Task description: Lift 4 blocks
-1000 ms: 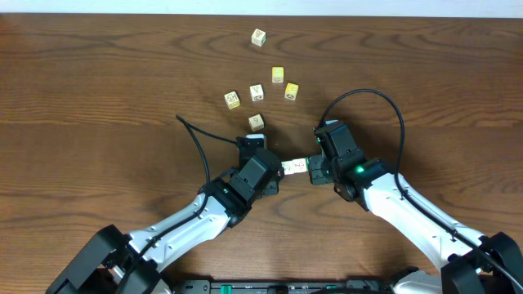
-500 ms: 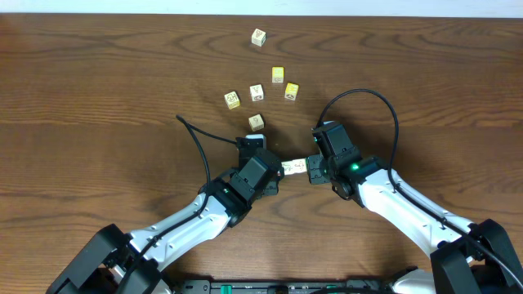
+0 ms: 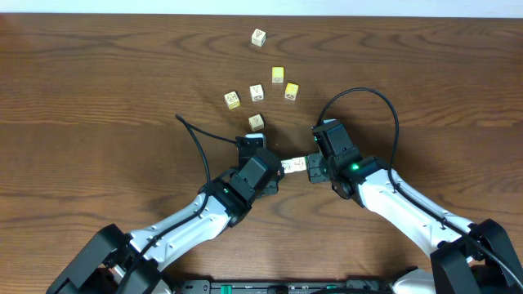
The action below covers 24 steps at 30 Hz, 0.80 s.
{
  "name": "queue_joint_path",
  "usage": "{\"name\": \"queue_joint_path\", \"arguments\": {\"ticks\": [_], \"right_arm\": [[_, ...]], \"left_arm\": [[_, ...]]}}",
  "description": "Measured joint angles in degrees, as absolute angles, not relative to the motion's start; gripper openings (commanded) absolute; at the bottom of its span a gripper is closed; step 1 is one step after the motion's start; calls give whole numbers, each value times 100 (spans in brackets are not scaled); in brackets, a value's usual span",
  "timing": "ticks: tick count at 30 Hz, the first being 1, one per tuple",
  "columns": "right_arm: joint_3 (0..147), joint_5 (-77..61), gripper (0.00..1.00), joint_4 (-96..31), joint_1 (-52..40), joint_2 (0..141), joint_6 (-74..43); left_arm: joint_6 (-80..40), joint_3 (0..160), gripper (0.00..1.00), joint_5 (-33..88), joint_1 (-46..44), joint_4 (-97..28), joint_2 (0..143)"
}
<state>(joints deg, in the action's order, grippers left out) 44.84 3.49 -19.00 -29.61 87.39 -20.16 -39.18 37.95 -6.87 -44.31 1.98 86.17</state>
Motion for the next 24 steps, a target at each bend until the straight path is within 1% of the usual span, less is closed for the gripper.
{"name": "queue_joint_path", "arguments": {"ticks": [15,24], "right_arm": [[4484,351,1,-1855,-2961,8739,-2018],[4484,349,1,-1857,-2961,8739,-2023]], "left_arm": [[-3918,3795,7,-711,-4431,204,8621],[-3924,3795,7,-746,-4429,493,8965]]}}
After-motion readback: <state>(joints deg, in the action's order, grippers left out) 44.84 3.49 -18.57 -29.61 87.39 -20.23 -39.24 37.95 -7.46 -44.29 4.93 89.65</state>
